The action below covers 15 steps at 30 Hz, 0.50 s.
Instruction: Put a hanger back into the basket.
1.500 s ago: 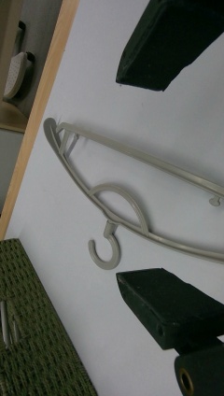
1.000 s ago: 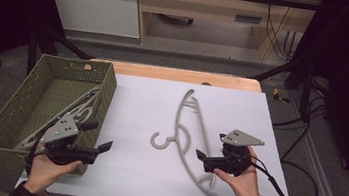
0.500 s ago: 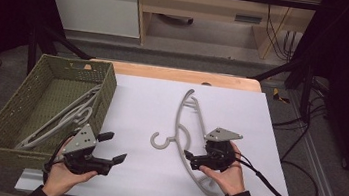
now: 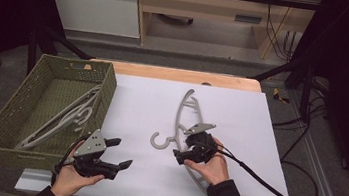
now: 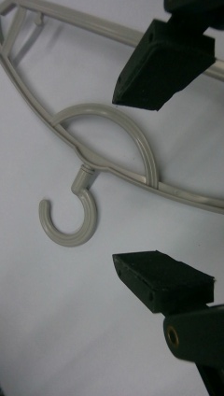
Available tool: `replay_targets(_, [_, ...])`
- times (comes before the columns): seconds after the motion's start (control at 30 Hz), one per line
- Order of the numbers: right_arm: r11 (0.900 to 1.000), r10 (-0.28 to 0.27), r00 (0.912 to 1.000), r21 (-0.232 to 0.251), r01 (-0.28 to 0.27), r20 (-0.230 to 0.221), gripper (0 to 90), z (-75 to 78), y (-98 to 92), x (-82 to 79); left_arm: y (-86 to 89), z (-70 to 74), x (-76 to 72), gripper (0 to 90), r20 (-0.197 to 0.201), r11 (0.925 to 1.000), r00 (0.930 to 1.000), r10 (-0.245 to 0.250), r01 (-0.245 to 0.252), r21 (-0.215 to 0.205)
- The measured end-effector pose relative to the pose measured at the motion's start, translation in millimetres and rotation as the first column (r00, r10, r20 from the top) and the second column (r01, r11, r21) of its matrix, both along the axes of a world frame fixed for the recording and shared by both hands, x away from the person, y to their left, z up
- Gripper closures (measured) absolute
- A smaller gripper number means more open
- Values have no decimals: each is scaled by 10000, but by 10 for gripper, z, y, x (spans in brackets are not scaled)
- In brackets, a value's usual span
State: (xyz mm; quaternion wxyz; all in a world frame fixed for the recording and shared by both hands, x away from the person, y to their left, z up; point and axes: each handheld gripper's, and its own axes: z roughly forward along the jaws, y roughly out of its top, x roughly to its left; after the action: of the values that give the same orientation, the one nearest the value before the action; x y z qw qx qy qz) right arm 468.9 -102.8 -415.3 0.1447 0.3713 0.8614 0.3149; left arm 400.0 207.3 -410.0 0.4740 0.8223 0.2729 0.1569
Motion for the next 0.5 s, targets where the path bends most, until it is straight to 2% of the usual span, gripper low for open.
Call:
replay_targets(0.23, [9989, -129, 9987, -456, 107, -488, 306, -99, 118, 132, -20, -26, 15, 164, -170, 9999, 9998, -126, 128, 98])
replay_targets(0.37, [9970, -340, 9963, -715, 283, -793, 408, -177, 176, 239, -11, -35, 28, 157, -229, 9998, 9997, -117, 121, 160])
replay_targets(0.5, [9950, -291, 9943, -982, 190, -1027, 489, -247, 222, 323, -13, -40, 31, 154, -237, 9998, 9997, -89, 93, 156])
